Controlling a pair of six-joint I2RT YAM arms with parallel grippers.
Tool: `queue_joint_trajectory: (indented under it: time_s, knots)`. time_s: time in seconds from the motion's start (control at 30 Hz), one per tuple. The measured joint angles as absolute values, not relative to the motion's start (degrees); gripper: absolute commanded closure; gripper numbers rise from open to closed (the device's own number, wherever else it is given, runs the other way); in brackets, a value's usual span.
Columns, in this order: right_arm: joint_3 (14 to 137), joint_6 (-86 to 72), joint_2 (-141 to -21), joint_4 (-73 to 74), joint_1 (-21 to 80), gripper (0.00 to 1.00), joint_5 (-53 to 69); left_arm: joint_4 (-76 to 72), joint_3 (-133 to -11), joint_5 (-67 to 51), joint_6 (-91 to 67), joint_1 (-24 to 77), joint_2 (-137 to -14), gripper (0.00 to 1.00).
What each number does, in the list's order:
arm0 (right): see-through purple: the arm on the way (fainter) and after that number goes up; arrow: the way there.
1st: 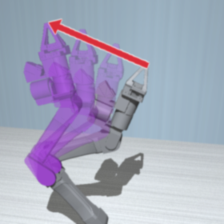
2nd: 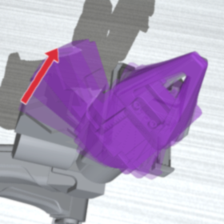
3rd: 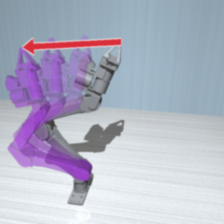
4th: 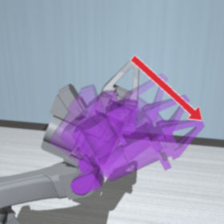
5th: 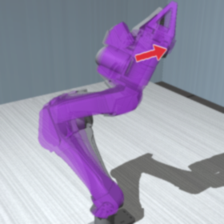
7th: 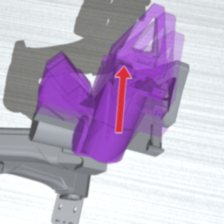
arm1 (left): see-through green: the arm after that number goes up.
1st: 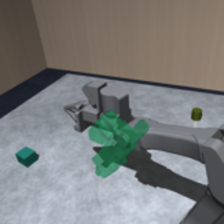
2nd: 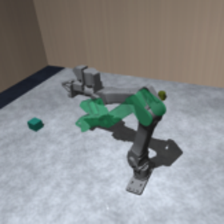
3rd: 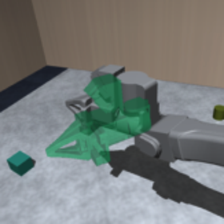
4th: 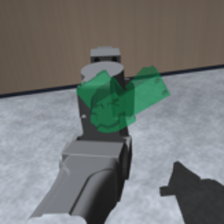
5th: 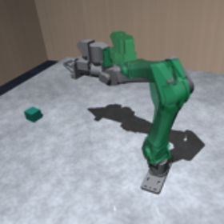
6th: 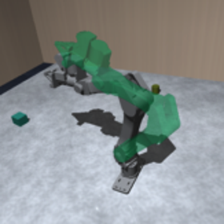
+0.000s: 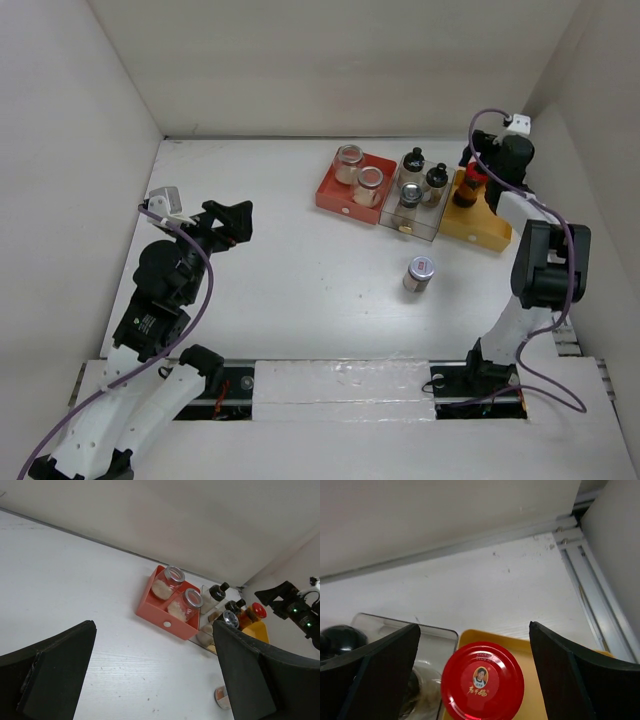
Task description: Organize the condiment bottles
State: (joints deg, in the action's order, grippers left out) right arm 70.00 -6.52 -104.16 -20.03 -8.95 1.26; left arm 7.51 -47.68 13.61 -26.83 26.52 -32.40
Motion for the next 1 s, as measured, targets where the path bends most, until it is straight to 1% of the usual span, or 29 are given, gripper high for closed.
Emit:
queue_joint_trajectory:
  time_s: [0.1,0.13,0.17,0.2,0.23,0.27,0.3,0.33,0.37,0.4,0.43,0.47,0.5,0.53,0.57,0.6,0.63,0.73,0.9,1.0]
  knots:
    - [68.4,-6.5,-98.2,-20.0,-8.8,0.04,1.3,7.5,-47.7,13.6,-26.8,26.5,-32.4,0.01]
    - [67.4,-6.5,-95.2,-19.8,-8.5,0.07,1.1,7.5,-47.7,13.6,-26.8,26.5,-32.4,0.01]
    - [65.9,-6.6,-91.9,-20.1,-8.1,0.13,1.0,7.5,-47.7,13.6,-26.8,26.5,-32.4,0.01]
    - [63.8,-7.0,-87.7,-20.3,-7.2,0.31,0.8,7.5,-47.7,13.6,-26.8,26.5,-32.4,0.01]
    - [60.9,-7.3,-83.0,-20.2,-6.0,0.77,0.5,7.5,-47.7,13.6,-26.8,26.5,-32.4,0.01]
    - [57.3,-7.8,-78.0,-20.9,-4.0,0.91,-0.4,7.5,-47.7,13.6,-26.8,26.5,-32.1,0.02]
    - [52.9,-8.9,-72.6,-21.6,-1.4,0.96,-1.4,7.5,-47.7,13.7,-26.8,26.5,-32.0,0.02]
    - [48.6,-9.6,-67.4,-21.7,1.7,0.93,-2.1,7.5,-47.7,13.7,-26.8,26.5,-31.7,0.04]
    - [45.1,-10.3,-63.3,-21.6,4.8,0.86,-2.8,7.5,-47.7,13.7,-26.8,26.5,-31.3,0.05]
    - [41.9,-10.8,-59.8,-20.9,8.2,0.72,-3.3,7.5,-47.7,13.7,-26.8,26.5,-31.0,0.06]
    - [39.8,-11.0,-56.7,-19.0,11.1,0.54,-3.5,7.4,-47.7,13.6,-26.8,26.5,-30.7,0.07]
    - [38.4,-11.2,-54.7,-16.2,13.1,0.26,-3.7,7.3,-47.7,13.5,-26.8,26.5,-30.5,0.09]
    - [37.6,-11.4,-53.1,-12.9,14.4,0.16,-4.1,7.2,-47.7,13.4,-26.8,26.5,-30.3,0.16]
    - [37.1,-11.0,-51.9,-9.2,15.4,0.09,-4.4,7.1,-47.7,13.3,-26.8,26.5,-30.3,0.20]
    - [36.9,-11.0,-50.7,-5.0,16.1,0.03,-4.7,7.1,-47.7,13.1,-26.7,26.5,-30.3,0.24]
    - [36.8,-11.0,-49.4,-0.8,16.9,0.00,-5.0,7.1,-47.7,12.9,-26.7,26.5,-30.3,0.27]
    - [36.5,-11.1,-48.1,2.8,17.5,0.00,-5.1,7.1,-47.7,12.7,-26.6,26.5,-30.3,0.32]
    - [35.7,-12.0,-45.7,11.4,19.0,0.00,-4.5,7.0,-47.7,12.4,-26.5,26.5,-30.3,0.32]
    - [34.5,-12.8,-48.6,20.3,22.0,0.00,-2.5,7.0,-47.7,12.3,-26.4,26.5,-30.3,0.21]
    - [34.3,-12.8,-52.0,21.9,24.7,0.00,-1.9,7.0,-47.7,12.3,-26.4,26.5,-30.3,0.18]
